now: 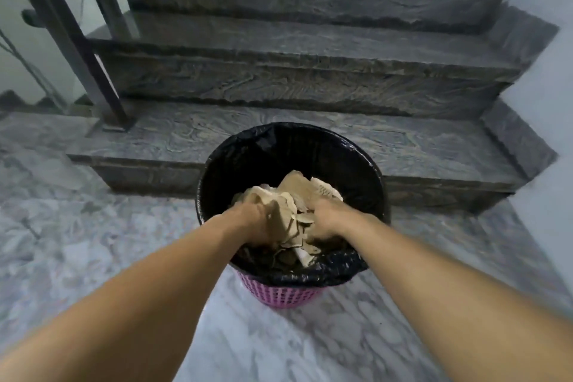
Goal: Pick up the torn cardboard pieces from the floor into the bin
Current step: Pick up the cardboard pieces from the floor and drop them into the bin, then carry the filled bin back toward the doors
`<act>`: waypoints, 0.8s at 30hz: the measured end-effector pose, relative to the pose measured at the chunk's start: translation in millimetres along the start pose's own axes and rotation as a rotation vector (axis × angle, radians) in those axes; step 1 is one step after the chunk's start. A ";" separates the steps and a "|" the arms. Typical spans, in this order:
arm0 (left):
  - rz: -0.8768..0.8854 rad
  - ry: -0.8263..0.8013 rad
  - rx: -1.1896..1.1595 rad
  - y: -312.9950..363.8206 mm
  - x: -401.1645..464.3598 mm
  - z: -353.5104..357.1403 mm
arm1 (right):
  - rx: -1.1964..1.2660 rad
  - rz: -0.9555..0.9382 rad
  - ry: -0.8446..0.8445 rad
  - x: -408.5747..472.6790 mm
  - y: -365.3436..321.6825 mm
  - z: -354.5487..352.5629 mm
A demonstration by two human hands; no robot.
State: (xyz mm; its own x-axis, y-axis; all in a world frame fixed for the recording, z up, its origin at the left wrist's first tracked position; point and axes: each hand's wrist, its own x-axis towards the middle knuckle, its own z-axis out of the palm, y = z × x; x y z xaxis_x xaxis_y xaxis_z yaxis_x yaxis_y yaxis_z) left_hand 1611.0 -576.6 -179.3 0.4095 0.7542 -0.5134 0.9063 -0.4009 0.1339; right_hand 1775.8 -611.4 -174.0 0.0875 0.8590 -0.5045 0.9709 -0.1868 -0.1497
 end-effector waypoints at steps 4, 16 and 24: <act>-0.088 -0.162 0.031 4.0 28.4 20.2 | -0.083 0.069 -0.228 36.4 5.7 36.8; -0.159 -0.184 -0.062 7.8 43.3 37.3 | 0.044 0.166 -0.199 41.3 3.4 34.0; -0.041 0.119 0.094 -14.4 6.7 -25.9 | -0.089 -0.014 0.166 -18.0 20.8 -21.5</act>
State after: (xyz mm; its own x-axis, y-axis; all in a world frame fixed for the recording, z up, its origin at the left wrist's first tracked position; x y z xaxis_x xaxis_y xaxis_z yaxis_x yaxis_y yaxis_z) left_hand 1603.4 -552.3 -162.7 0.3868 0.8252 -0.4115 0.9110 -0.4112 0.0318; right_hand 1799.3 -620.5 -149.7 0.1020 0.9296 -0.3542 0.9876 -0.1375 -0.0763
